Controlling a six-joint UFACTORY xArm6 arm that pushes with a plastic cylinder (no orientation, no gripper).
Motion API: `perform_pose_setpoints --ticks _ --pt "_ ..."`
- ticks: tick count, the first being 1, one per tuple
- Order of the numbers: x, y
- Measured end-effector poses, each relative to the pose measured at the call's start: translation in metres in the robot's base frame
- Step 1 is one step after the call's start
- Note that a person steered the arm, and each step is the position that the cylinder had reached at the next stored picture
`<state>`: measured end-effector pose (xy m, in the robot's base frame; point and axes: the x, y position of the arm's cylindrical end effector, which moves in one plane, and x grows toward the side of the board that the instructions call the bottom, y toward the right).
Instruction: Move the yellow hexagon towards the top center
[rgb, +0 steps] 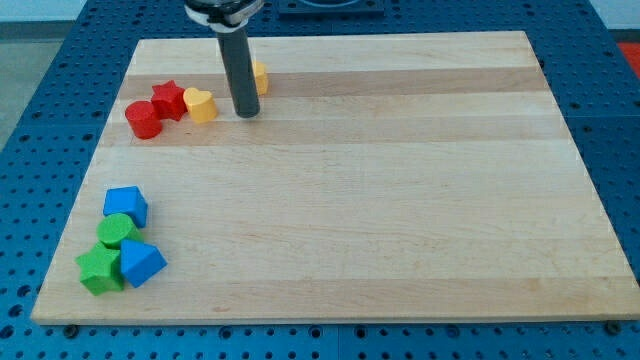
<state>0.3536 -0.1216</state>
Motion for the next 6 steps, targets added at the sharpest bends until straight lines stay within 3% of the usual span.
perform_pose_setpoints --ticks 1,2,6 --pt "-0.025 -0.022" --pt "-0.083 -0.036" --pt "-0.057 0.029"
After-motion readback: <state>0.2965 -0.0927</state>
